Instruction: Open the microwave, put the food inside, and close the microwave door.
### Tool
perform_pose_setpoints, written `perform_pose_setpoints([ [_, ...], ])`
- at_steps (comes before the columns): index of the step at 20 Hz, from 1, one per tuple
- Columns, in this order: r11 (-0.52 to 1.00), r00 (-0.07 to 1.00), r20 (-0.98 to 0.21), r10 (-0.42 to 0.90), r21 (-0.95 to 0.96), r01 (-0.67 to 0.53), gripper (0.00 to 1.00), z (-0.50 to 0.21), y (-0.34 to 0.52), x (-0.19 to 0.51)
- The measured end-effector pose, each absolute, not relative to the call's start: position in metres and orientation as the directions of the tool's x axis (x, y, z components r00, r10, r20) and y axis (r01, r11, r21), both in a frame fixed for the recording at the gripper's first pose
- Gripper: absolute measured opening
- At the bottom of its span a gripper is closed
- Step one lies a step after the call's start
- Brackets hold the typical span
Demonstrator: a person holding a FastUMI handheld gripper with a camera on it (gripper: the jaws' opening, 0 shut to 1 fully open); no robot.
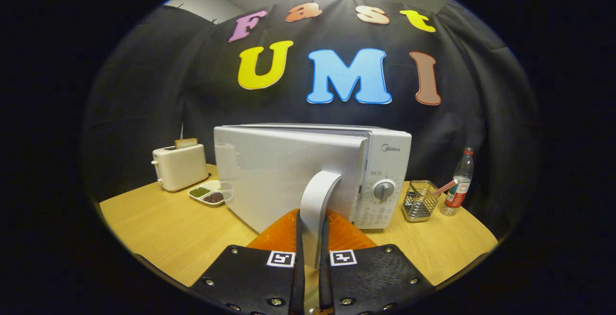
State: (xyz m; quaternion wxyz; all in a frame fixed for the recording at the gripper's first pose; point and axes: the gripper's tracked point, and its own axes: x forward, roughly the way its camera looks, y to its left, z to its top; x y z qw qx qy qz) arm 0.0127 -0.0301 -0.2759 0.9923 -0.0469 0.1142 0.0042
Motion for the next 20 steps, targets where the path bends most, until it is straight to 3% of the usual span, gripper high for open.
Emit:
perform_pose_setpoints([
  [11,0.969,0.959,-0.194,0.205,-0.1,-0.228,0.14,-0.282,0.115,-0.055],
  [20,0.998,0.995,-0.094,-0.03,-0.063,0.024,0.14,-0.28,0.183,-0.063],
])
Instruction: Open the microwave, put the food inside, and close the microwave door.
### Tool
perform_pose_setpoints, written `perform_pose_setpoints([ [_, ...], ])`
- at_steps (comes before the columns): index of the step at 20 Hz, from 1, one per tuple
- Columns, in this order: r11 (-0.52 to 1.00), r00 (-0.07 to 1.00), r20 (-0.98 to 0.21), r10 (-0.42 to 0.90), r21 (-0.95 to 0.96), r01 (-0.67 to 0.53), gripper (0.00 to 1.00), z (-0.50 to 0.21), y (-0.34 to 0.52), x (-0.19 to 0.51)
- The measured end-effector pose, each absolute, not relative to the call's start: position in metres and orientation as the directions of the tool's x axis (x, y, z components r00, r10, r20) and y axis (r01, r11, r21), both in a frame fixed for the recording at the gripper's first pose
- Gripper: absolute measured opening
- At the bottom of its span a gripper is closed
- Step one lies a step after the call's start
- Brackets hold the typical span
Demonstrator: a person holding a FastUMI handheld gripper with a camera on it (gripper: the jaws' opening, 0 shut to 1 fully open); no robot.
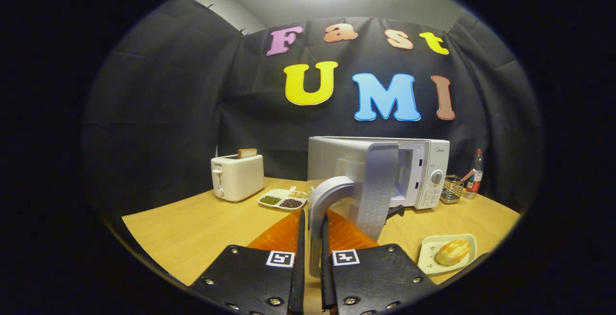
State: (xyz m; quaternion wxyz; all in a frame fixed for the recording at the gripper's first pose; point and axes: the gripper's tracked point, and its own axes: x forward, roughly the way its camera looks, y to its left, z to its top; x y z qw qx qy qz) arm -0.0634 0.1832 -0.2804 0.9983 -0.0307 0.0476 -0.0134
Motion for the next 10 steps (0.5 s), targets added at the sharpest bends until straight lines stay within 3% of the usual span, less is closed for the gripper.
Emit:
perform_pose_setpoints([
  [2,0.996,0.998,-0.031,-0.063,-0.063,0.061,0.16,-0.28,0.204,-0.062],
  [3,0.992,0.996,0.002,-0.092,-0.086,0.092,0.21,-0.278,0.21,-0.062],
  [4,0.986,0.993,0.023,-0.118,-0.118,0.12,0.34,-0.28,0.213,-0.059],
  [8,0.988,0.995,-0.009,-0.101,-0.115,0.099,0.57,-0.286,0.218,-0.057],
  [10,0.996,0.997,-0.043,-0.07,-0.062,0.068,0.58,-0.283,0.213,-0.06],
])
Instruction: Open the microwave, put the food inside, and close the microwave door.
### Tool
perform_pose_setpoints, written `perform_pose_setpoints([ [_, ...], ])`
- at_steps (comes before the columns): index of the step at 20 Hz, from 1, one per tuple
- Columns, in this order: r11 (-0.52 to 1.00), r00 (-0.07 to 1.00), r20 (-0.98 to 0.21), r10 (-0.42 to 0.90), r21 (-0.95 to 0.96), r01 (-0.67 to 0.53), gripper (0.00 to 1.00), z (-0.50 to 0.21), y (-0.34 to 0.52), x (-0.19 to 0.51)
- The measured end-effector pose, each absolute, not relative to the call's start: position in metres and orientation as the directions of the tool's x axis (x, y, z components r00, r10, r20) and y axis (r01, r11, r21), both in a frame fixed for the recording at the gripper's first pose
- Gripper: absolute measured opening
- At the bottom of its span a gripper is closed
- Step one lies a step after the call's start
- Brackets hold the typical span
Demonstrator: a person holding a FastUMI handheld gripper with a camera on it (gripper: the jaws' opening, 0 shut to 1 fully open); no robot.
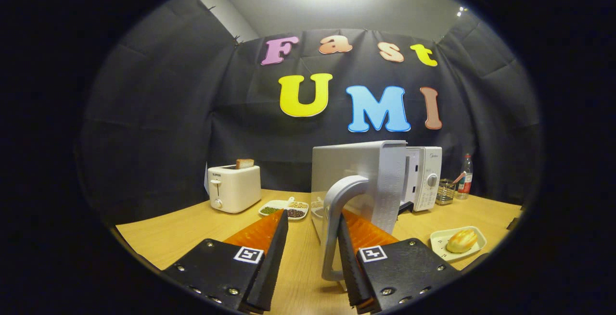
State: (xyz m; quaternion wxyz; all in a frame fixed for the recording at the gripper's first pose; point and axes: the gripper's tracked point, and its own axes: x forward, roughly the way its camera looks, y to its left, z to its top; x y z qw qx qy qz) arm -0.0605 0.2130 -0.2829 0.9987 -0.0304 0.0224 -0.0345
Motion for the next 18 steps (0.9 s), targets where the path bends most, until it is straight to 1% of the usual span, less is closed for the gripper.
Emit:
perform_pose_setpoints([
  [1,0.997,0.996,-0.063,-0.056,-0.066,0.051,0.58,-0.283,0.211,-0.063],
  [2,0.998,0.997,-0.079,-0.008,-0.06,0.003,0.58,-0.283,0.218,-0.066],
  [3,0.998,0.996,-0.089,0.013,-0.067,-0.019,0.69,-0.283,0.22,-0.068],
  [4,0.994,0.996,-0.079,0.028,-0.1,-0.036,0.97,-0.279,0.219,-0.077],
  [5,0.988,0.997,-0.066,0.045,-0.141,-0.054,0.99,-0.275,0.218,-0.083],
  [7,0.979,0.996,-0.032,0.08,-0.183,-0.084,0.99,-0.266,0.216,-0.095],
  [9,0.971,0.991,0.038,0.127,-0.209,-0.116,0.99,-0.249,0.21,-0.112],
  [11,0.958,0.971,0.088,0.222,-0.204,-0.201,0.99,-0.235,0.207,-0.126],
  [12,0.948,0.959,0.091,0.269,-0.201,-0.247,0.99,-0.234,0.202,-0.131],
  [13,0.944,0.955,0.085,0.283,-0.2,-0.262,0.99,-0.233,0.188,-0.134],
  [14,0.944,0.959,0.064,0.276,-0.203,-0.258,0.96,-0.236,0.167,-0.135],
  [15,0.947,0.962,0.04,0.269,-0.196,-0.256,0.96,-0.24,0.148,-0.135],
  [18,0.939,0.949,0.013,0.314,-0.152,-0.309,0.97,-0.243,0.114,-0.143],
])
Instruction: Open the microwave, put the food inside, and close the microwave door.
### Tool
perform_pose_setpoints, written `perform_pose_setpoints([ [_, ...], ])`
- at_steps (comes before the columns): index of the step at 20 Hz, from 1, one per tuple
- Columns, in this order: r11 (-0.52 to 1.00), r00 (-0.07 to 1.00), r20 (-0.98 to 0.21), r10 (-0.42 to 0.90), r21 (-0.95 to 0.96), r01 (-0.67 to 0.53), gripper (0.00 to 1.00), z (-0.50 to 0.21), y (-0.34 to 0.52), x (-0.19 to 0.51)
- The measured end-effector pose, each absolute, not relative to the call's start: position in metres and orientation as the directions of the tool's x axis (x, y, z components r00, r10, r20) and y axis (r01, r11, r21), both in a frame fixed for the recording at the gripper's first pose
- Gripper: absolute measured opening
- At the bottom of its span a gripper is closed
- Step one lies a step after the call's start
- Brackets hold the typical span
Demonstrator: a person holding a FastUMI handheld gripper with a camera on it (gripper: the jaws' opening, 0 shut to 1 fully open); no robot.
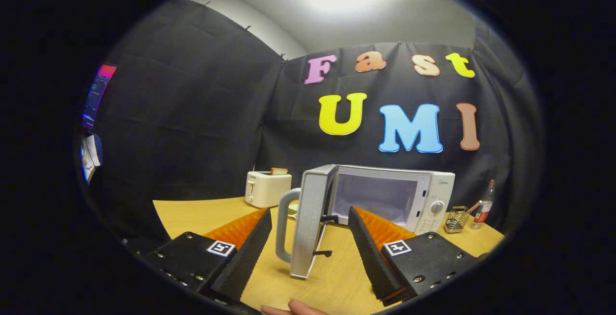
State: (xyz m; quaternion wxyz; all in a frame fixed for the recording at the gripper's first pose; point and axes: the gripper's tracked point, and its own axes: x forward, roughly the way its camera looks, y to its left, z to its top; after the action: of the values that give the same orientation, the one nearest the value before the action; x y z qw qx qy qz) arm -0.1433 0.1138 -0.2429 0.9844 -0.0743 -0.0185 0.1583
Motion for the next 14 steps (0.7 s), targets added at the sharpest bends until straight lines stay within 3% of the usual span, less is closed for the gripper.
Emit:
perform_pose_setpoints([
  [4,0.945,0.959,-0.048,0.281,-0.162,-0.285,0.97,-0.262,0.046,-0.142],
  [8,0.944,0.942,-0.193,0.275,-0.132,-0.302,0.97,-0.306,-0.005,-0.142],
  [14,0.977,0.933,-0.335,0.132,-0.116,-0.18,0.97,-0.347,-0.085,-0.139],
])
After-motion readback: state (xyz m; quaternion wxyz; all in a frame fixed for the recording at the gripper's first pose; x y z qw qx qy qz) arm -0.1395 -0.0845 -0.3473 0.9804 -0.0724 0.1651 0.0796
